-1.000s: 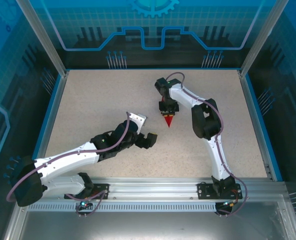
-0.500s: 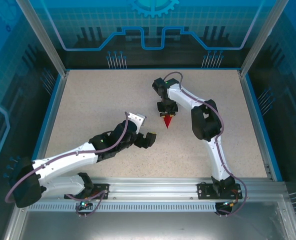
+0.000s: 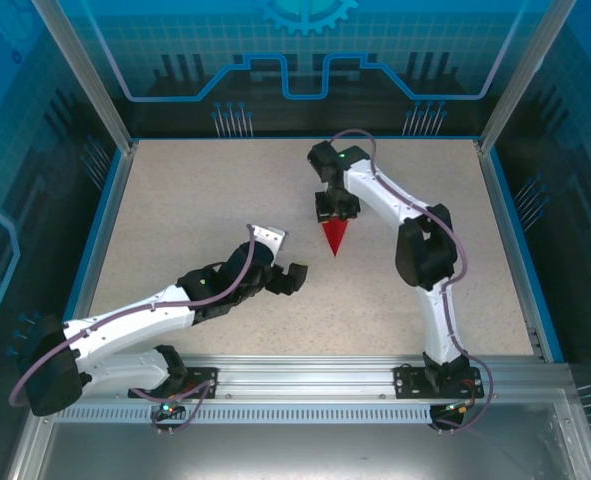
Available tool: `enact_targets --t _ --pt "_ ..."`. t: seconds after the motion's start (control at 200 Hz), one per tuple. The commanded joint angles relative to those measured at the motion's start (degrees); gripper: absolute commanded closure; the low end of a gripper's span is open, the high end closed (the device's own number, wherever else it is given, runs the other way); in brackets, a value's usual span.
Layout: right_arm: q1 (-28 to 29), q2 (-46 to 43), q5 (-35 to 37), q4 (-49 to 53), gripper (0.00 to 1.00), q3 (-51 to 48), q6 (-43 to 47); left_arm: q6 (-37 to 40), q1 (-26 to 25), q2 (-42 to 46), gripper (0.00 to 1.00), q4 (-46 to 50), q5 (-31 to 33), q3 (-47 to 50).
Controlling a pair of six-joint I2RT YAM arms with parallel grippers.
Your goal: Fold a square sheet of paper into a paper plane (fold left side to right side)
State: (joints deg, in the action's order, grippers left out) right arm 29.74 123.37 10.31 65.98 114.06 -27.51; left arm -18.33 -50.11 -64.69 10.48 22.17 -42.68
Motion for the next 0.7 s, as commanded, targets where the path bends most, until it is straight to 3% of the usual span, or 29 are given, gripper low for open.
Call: enact_targets --t 0.0,0.145,0.28,0.4,0.515,0.695 --pt "1.68 -11.80 0.72 0.47 0.41 -2.16 3.48 -5.69 3.62 -0.66 0.02 4.17 4.37 -2.09" --pt "0.99 -26.60 3.05 -4.92 0.21 -11.62 7.51 -9.49 14.36 2.18 0.01 2.42 -1.67 -0.05" --pt "-1.16 -41.94 4.70 -13.75 0.01 -26.48 11.64 -7.51 21.74 6.87 0.02 0.73 -1.22 1.21" --pt "-6.25 -55.76 7.07 -24.58 0.01 -42.81 12.38 -5.84 26.51 13.59 0.02 -2.88 0.96 4.67" --pt "-14.93 -67.15 4.57 -36.98 0.01 -60.05 12.43 -3.57 28.83 19.16 0.02 -8.71 5.33 10.03" --pt "-21.63 -75.75 8.72 -57.92 0.01 -82.90 16.54 5.44 29.88 20.94 0.02 -14.80 10.22 15.75"
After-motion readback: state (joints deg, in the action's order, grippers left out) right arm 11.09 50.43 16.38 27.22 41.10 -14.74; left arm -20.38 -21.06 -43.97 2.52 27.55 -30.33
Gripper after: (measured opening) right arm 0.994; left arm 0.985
